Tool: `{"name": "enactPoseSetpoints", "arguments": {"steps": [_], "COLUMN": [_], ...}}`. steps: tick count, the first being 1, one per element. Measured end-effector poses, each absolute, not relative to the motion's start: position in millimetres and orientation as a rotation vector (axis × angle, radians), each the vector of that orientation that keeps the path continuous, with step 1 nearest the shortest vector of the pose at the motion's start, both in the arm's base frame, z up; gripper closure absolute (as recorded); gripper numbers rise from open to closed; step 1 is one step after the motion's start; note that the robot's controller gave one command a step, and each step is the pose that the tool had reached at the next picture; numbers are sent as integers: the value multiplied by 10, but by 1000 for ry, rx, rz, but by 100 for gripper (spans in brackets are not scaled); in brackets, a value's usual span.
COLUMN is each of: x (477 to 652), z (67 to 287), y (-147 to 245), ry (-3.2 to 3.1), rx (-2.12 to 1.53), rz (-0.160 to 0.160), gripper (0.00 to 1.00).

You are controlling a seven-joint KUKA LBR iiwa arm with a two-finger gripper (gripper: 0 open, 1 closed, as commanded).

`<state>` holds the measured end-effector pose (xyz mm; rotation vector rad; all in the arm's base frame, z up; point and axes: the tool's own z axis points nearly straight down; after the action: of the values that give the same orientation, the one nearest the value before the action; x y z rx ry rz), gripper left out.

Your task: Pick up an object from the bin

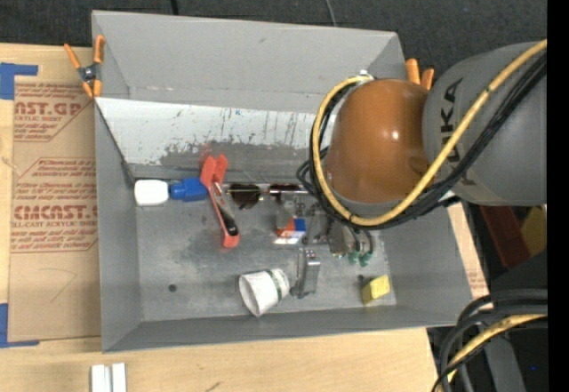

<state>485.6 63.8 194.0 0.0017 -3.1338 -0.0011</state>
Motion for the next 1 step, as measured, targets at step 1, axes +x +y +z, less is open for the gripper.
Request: {"name": "enactPoseSetpoints", "arguments": {"steps": [1], "x": [4872], "z": [1984], "y": [634], "ry": [-3142], "rx": [1], "rz": [-2], "gripper": [0]}}
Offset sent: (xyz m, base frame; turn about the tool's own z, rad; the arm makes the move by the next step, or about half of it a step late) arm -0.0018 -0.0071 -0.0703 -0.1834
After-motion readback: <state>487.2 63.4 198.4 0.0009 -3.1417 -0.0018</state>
